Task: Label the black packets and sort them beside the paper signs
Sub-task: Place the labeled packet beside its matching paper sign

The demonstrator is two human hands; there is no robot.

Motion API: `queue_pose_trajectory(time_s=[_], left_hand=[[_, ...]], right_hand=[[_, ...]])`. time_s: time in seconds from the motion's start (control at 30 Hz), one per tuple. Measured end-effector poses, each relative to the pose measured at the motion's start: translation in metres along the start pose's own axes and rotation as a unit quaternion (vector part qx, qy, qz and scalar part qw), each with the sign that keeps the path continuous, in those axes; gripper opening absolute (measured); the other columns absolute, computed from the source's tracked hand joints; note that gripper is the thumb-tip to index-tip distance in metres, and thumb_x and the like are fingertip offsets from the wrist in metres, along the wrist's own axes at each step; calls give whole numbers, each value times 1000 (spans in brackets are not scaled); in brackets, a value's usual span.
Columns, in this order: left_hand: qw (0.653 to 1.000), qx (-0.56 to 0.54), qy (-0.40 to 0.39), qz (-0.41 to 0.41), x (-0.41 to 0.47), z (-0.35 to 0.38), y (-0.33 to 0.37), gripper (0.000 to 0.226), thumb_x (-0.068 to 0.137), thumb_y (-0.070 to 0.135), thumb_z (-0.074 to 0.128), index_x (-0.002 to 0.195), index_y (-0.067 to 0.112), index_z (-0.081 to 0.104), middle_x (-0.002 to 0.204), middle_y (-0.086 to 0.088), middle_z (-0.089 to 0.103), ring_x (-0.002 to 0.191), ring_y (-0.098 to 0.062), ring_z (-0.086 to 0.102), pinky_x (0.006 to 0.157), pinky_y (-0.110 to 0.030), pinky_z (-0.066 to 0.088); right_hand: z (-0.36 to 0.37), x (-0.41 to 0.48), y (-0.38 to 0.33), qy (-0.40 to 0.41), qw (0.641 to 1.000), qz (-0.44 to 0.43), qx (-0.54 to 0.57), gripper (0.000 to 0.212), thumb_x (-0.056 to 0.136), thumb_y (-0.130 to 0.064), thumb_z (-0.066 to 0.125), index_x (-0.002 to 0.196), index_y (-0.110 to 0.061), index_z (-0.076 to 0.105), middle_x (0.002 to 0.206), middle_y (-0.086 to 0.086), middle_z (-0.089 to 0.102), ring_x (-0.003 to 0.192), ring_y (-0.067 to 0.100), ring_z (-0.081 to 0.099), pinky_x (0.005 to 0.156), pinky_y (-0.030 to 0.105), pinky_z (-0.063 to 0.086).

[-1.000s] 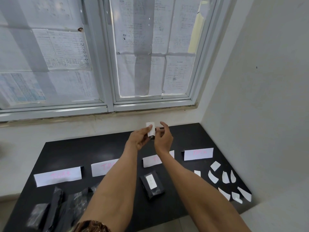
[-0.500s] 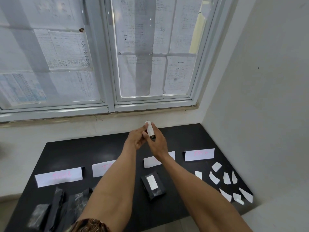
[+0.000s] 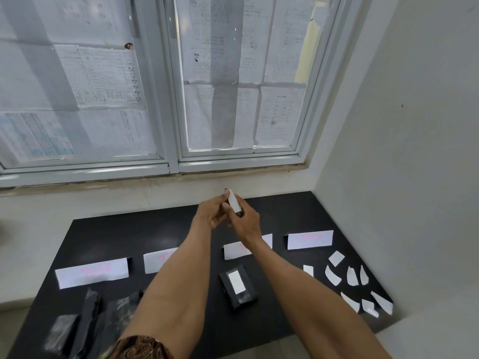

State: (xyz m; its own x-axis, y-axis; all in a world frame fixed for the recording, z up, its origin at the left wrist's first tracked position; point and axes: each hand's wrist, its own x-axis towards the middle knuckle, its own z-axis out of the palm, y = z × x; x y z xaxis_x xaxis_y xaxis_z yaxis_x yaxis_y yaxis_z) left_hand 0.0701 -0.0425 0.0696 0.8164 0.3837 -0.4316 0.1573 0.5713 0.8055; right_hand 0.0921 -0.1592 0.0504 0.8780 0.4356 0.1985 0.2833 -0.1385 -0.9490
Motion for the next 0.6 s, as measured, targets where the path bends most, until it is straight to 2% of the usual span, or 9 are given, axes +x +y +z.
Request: queue_pose_trajectory(time_s=[0.1,0.2,0.27,0.37,0.43,0.5,0.6], left_hand=[[1000,-19,-4,0,0,-1,2,31,79,27,76,98,3,68,98,-15,73,92,-26,72,85,-39,59],[999,-40,-21,1,-1,-1,2,27,83,25,73,99,4,69,104,-16,72,98,-26,70,92,-40,56],[999,-42,-30,4,-2,-1,2,24,89,24,67,104,5,68,106,-15,71,92,-23,71,84,-34,59],[999,-30,-40,6,-4,-2,6,28,94,22,61,119,10,62,108,-13,67,88,-17,66,62,-20,59],[999,-18,-45,13,-5,-4,9,26,96,20,57,122,16,58,115,-13,63,97,-21,63,63,-20,58],[999,-21,-36,17,-4,-6,9,23,96,17,56,119,16,58,117,-13,61,102,-23,63,67,-22,59],[997,-64,3,35,-4,-9,8,15,94,12,59,109,14,62,115,-14,61,106,-27,63,66,-23,61]], right_hand=[[1,2,-1,21,1000,-1,15,39,96,-45,52,127,-25,59,101,-2,70,87,15,70,68,31,62],[1,4,-2,34,999,-2,16,37,98,-39,50,128,-20,60,106,1,69,91,13,69,70,25,61],[1,5,-2,40,999,-3,4,37,99,-37,49,128,-18,59,109,1,68,94,11,67,73,21,59],[2,6,1,33,999,2,-8,36,100,-36,48,128,-15,59,107,5,69,92,17,69,75,32,61],[3,4,3,29,999,1,-14,38,99,-39,49,127,-16,59,106,3,70,91,16,69,74,34,62],[5,3,4,42,999,-15,-28,38,96,-43,53,124,-19,63,101,-2,71,87,11,70,73,25,61],[9,2,4,89,996,-11,-29,29,92,-43,61,107,-21,71,82,-7,72,73,8,71,65,23,60]])
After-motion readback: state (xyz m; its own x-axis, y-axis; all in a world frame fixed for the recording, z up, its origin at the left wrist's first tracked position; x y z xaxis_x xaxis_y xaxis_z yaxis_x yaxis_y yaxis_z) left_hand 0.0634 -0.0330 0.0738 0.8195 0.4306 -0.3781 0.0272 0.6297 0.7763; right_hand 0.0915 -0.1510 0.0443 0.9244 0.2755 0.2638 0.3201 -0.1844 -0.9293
